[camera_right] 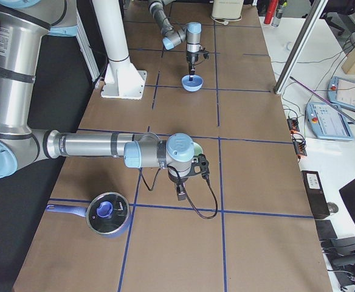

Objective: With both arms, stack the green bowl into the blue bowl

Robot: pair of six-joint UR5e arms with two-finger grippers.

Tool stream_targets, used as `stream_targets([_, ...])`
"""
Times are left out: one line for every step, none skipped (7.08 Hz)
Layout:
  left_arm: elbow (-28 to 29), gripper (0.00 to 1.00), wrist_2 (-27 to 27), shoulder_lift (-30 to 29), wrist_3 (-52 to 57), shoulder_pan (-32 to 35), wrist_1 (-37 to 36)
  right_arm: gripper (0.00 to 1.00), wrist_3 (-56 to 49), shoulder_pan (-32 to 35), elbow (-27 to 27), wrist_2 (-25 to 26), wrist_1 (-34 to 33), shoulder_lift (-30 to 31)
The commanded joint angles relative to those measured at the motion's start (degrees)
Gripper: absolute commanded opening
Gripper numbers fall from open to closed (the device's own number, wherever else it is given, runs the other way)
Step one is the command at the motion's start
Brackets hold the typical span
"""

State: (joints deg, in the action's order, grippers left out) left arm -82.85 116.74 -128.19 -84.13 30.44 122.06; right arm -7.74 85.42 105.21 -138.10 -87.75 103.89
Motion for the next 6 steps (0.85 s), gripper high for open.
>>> stream_targets([0.1,0.03,-0.7,0.1,0.1,0.1,-0.4,1.0,-0.1,-0.1,0.0,0.0,0.0,0.0])
stream_targets([0.1,0.1,-1.1,0.0,0.4,0.1,-1.7,1.0,0.0,-0.1,0.0,0.0,0.0,0.0])
stream_targets([0.1,0.56,-1.2,0.1,0.5,0.1,-1.8,1.0,0.0,-0.2,0.1,0.0,0.1,0.0])
stream_targets([-0.1,0.73,-2.1,0.1,0.5,0.1,-1.8,1.0,0.1,-0.5,0.3,0.0,0.2,0.0])
stream_targets([-0.6,0.84,-2.1,0.2,0.5,0.8,-2.1,1.0,0.7,-1.3,0.4,-0.1,0.3,-0.1])
stream_targets([-3.7,0.84,-1.8,0.7,0.5,2.3,-2.1,1.0,7.9,-3.8,0.3,-2.6,5.5,-0.1])
